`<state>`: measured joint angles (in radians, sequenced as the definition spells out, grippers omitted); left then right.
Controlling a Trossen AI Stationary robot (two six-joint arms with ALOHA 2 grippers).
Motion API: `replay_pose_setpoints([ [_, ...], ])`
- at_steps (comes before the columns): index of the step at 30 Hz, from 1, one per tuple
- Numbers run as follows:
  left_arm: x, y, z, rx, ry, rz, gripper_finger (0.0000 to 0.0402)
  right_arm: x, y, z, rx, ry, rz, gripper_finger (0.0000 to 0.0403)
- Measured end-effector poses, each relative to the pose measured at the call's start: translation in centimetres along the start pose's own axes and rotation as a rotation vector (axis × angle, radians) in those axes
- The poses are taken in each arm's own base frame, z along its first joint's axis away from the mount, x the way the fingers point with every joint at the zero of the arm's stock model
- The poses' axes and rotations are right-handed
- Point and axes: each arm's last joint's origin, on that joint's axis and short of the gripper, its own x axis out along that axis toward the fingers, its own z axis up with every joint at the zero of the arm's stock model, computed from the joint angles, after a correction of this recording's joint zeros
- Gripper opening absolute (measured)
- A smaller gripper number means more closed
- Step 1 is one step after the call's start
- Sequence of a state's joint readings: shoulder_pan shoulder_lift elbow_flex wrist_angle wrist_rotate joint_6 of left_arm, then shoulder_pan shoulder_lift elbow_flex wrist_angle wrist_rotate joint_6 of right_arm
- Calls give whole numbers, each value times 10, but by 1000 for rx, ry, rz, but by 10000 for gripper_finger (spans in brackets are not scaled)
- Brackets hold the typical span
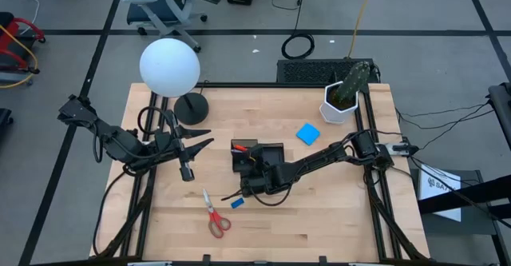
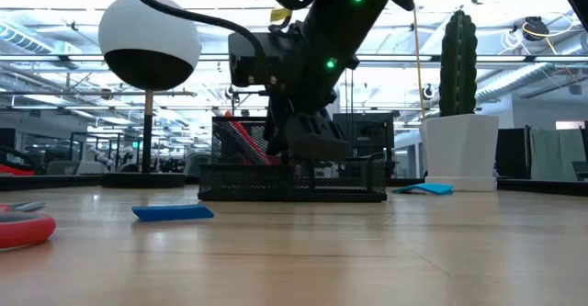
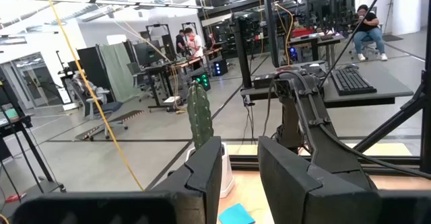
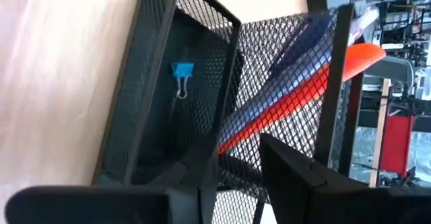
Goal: Pick and place office supplies into organizer
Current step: Put the blue sticky notes into the black desk organizer
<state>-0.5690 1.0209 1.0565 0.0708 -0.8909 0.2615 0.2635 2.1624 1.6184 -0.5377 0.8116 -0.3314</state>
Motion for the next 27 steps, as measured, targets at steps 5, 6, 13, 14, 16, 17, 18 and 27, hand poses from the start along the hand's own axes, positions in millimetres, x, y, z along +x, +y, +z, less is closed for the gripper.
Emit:
replay_pose_setpoints([
  [5,0,0,0,0,0,0,104,-7,4,1,-10,-7,8,105],
  [6,0,0,0,0,0,0,104,-10,5,1,-4,-13,10,105],
  [13,0,0,0,0,0,0,104,-46,-8,0,75,-54,17,105],
  [14,0,0,0,0,0,0,104,-51,-10,-2,91,-50,21,105],
  [16,0,0,0,0,0,0,104,-59,-15,-8,120,-27,27,105],
  [17,0,0,0,0,0,0,104,-63,-18,-12,133,-10,31,105],
  [18,0,0,0,0,0,0,104,-66,-19,-16,140,15,34,105],
  [27,0,0,0,0,0,0,104,-65,-22,-57,238,278,14,105],
])
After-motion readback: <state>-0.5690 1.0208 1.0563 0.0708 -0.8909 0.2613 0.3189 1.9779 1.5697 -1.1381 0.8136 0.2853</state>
